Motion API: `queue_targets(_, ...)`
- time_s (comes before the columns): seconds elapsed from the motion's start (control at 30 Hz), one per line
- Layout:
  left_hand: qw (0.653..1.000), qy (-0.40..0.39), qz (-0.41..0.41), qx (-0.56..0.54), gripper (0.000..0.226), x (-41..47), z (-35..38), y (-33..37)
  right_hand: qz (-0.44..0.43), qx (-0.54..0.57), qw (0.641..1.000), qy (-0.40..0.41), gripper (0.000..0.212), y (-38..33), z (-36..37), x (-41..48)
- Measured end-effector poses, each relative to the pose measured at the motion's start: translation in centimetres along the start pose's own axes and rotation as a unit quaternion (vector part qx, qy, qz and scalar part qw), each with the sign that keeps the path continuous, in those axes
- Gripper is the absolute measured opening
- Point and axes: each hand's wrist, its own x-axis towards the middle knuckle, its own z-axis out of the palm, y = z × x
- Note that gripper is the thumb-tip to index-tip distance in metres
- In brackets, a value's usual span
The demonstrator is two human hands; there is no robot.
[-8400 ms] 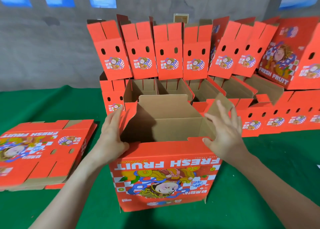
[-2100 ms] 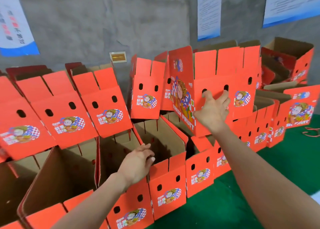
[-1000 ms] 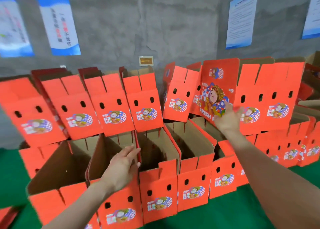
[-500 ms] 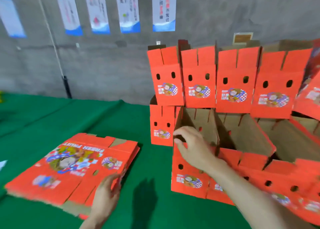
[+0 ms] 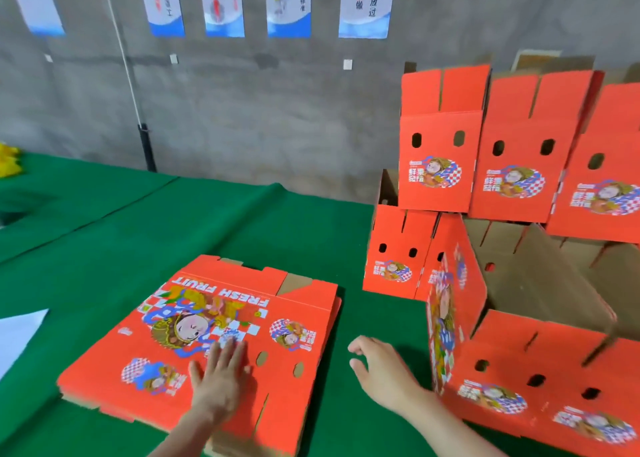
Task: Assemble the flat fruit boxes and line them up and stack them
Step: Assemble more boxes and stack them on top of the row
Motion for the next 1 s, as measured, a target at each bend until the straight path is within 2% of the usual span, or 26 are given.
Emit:
queue_targets(0.1, 0.998, 0.046, 0.035, -0.024, 0.051, -1.7, 0.7, 2.7, 0.049, 0.003, 0.998, -0.027, 0.031, 0.5, 2.0, 1.2)
queue_targets(0.2, 0.985, 0.116, 0.121, -0.039, 0.026, -3.3, 1.0, 4.7, 0.13, 0.021, 0.99, -0.04, 0.037, 1.3, 3.6, 2.1)
queue_targets(0.27, 0.984, 0.105, 0.118, -0.078, 0.038, -2.9, 1.7, 4.7, 0.189, 0.045, 0.98, -0.034, 0.047, 1.9, 4.7, 2.4)
queue_targets(0.33, 0.993, 0.057, 0.101, -0.024, 0.065, -2.2, 2.5, 4.2, 0.252, 0.096, 0.963, 0.0, 0.05, 2.4, 5.4, 2.6)
queue_targets(0.43, 0.995, 0.007, 0.1, 0.031, 0.081, -2.3, 3.1, 3.7, 0.335, 0.179, 0.921, 0.081, 0.042, 2.3, 5.6, 3.2)
queue_targets(0.53, 0.993, 0.046, 0.102, -0.025, 0.069, -3.0, 2.2, 4.2, 0.355, 0.275, 0.881, 0.147, 0.028, 1.2, 4.6, 3.7)
queue_targets(0.63, 0.971, 0.137, 0.109, -0.165, 0.081, -3.6, -1.2, 5.1, 0.316, 0.32, 0.869, 0.206, 0.027, -0.6, 2.1, 4.4)
queue_targets(0.73, 0.949, 0.176, 0.108, -0.238, 0.084, -3.5, -4.6, 5.6, 0.24, 0.338, 0.879, 0.235, 0.019, -3.3, -1.3, 4.3)
queue_targets(0.9, 0.897, 0.309, 0.095, -0.3, 0.073, -2.8, -10.0, 4.3, 0.074, 0.309, 0.881, 0.352, 0.004, -5.1, -7.2, 0.0)
queue_targets(1.0, 0.87, 0.362, 0.038, -0.332, 0.058, -2.2, -12.9, 3.4, 0.009, 0.292, 0.867, 0.404, 0.02, -3.3, -10.4, -4.4)
